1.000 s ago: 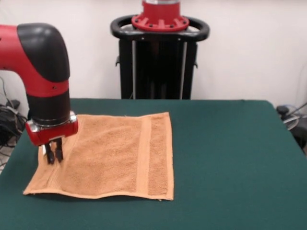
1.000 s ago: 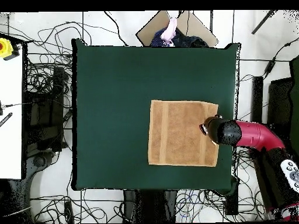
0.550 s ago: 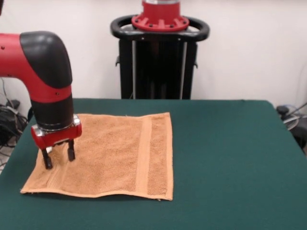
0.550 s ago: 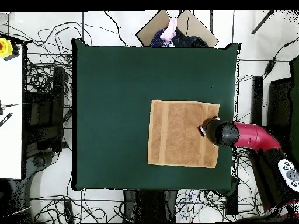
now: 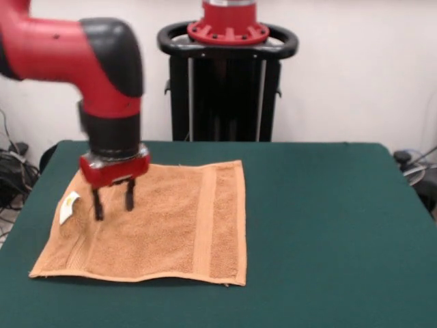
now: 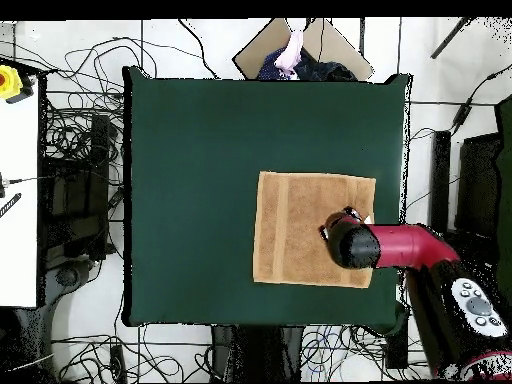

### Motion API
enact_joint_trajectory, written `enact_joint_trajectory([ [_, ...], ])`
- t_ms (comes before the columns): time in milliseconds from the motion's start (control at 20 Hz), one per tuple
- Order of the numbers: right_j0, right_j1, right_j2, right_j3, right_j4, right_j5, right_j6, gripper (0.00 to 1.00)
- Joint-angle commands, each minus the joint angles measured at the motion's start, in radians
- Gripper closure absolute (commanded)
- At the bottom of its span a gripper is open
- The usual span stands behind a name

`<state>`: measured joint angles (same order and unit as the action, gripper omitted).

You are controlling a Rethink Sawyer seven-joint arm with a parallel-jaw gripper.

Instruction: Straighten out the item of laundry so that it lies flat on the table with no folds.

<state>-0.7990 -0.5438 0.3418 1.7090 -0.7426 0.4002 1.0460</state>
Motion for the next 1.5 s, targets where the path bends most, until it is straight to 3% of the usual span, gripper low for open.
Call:
enact_joint_trajectory([
  [50,0.161,-0.129,-0.145,0.254,0.090,-0.103,0.419,0.00],
  [300,0.246,-0.101,-0.245,0.330,0.124,-0.252,0.495,0.00],
  [700,0.387,0.078,-0.373,0.321,0.206,-0.499,0.578,0.00],
  [950,0.451,0.114,-0.393,0.326,0.282,-0.547,0.603,0.00],
  [1100,0.487,0.084,-0.395,0.357,0.329,-0.532,0.609,0.00],
  [1300,0.527,-0.089,-0.395,0.459,0.383,-0.414,0.599,0.00],
  [1500,0.528,-0.186,-0.375,0.518,0.422,-0.351,0.585,0.00],
])
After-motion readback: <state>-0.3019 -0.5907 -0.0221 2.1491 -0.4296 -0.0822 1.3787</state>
